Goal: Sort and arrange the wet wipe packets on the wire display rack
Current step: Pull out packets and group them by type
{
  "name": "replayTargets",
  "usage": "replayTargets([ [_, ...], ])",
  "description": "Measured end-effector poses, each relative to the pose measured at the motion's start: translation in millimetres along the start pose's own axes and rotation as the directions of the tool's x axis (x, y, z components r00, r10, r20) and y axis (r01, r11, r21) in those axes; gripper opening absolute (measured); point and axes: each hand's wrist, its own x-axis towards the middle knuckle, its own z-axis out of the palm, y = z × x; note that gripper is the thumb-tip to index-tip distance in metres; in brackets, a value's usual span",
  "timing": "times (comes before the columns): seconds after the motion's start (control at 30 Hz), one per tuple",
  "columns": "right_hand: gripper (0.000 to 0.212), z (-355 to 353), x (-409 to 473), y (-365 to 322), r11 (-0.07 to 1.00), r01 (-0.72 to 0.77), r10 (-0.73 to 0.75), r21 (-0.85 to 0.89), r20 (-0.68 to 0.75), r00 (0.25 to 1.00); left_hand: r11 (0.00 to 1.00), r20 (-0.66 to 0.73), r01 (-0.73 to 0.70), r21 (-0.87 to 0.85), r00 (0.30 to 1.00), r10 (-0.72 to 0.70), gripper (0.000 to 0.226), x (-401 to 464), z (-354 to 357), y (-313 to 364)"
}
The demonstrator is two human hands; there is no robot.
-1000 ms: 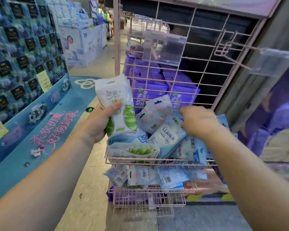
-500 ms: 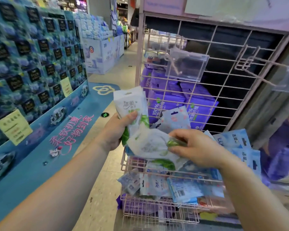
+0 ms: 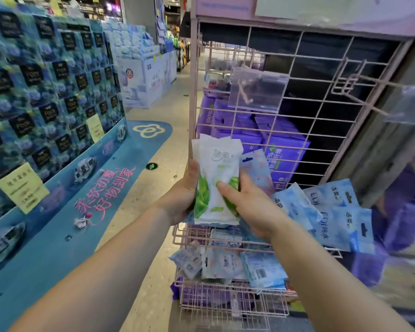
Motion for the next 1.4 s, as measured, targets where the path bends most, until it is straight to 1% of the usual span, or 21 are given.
replayTargets([
  [0.07,0.051,-1,-2,-2,1.000,-0.006,0.004,0.029,0.056,0.998,1.000,0.051,0.019,0.025,0.998,-0.020,0.090,-4,-5,3],
  [0.17,0.055,0,-5,-2,0.998,0.066,-0.067,0.018,0.058,0.996,0.993,0.042,0.008,0.117,0.999,-0.013,0.075,-5,-13,6],
  [0.23,0.053,2,-6,-1,0.993,0.119,-0.119,-0.019,0.035,0.992,0.982,0.047,-0.002,0.188,0.999,-0.007,0.077,-5,-16,8],
  [0.33,0.053,3,-8,1,0.988,0.147,-0.147,-0.035,0.024,0.989,0.974,0.057,-0.039,0.224,0.998,0.027,0.081,-4,-16,11],
  [0.43,0.063,-4,-7,0,0.986,0.131,-0.137,0.103,0.056,0.989,0.973,-0.015,-0.119,0.200,0.992,0.124,0.069,-3,-16,9],
  [0.5,0.055,-11,-6,-1,0.983,0.091,-0.087,0.157,-0.030,0.996,0.972,-0.071,-0.135,0.193,0.986,0.151,0.073,-3,-20,12],
  [0.53,0.045,-13,-6,-1,0.995,0.059,-0.049,0.080,-0.121,0.992,0.972,-0.096,-0.138,0.191,0.983,0.159,0.075,-3,-25,14],
  [0.57,0.035,-15,-4,1,0.995,0.000,-0.021,-0.095,-0.223,0.975,0.972,-0.120,-0.146,0.182,0.978,0.170,0.072,-4,-31,16],
  [0.6,0.029,-17,-3,5,0.944,-0.082,-0.015,-0.319,-0.290,0.957,0.974,-0.144,-0.154,0.168,0.973,0.179,0.067,-4,-37,19],
  [0.67,0.034,-13,-3,12,0.722,-0.200,0.034,-0.662,-0.254,0.967,0.975,-0.173,-0.169,0.145,0.966,0.193,0.060,-6,-48,22],
  [0.7,0.039,-8,-2,16,0.632,-0.215,0.085,-0.745,-0.209,0.974,0.974,-0.178,-0.177,0.144,0.963,0.201,0.059,-7,-51,23],
  [0.73,0.043,-3,1,20,0.600,-0.219,0.126,-0.769,-0.180,0.976,0.972,-0.181,-0.182,0.146,0.961,0.207,0.061,-7,-53,23],
  [0.8,0.049,7,7,26,0.661,-0.244,0.175,-0.710,-0.170,0.970,0.972,-0.189,-0.186,0.141,0.959,0.211,0.064,-6,-54,21],
  [0.87,0.066,11,13,32,0.713,-0.288,0.202,-0.639,-0.206,0.958,0.972,-0.197,-0.188,0.140,0.957,0.214,0.065,-6,-54,18],
  [0.97,0.092,12,15,37,0.713,-0.333,0.243,-0.617,-0.228,0.943,0.974,-0.218,-0.180,0.135,0.954,0.207,0.066,-7,-56,14],
  [1.03,0.110,11,16,38,0.710,-0.327,0.275,-0.624,-0.183,0.944,0.978,-0.231,-0.174,0.119,0.953,0.198,0.068,-6,-58,12],
  [1.1,0.123,9,18,37,0.660,-0.334,0.325,-0.673,-0.145,0.935,0.978,-0.222,-0.179,0.109,0.955,0.199,0.066,-6,-60,12],
  [1.17,0.124,9,18,37,0.577,-0.347,0.355,-0.739,-0.156,0.922,0.977,-0.207,-0.186,0.101,0.957,0.204,0.063,-5,-60,11],
  [1.23,0.113,9,16,37,0.539,-0.339,0.346,-0.771,-0.164,0.924,0.977,-0.204,-0.194,0.090,0.957,0.209,0.062,-5,-58,11],
  [1.33,0.094,8,7,35,0.580,-0.320,0.282,-0.749,-0.185,0.942,0.975,-0.190,-0.211,0.074,0.956,0.222,0.053,-5,-58,10],
  [1.4,0.084,7,-1,31,0.577,-0.267,0.188,-0.772,-0.192,0.963,0.970,-0.180,-0.236,0.054,0.953,0.242,0.043,-7,-59,12],
])
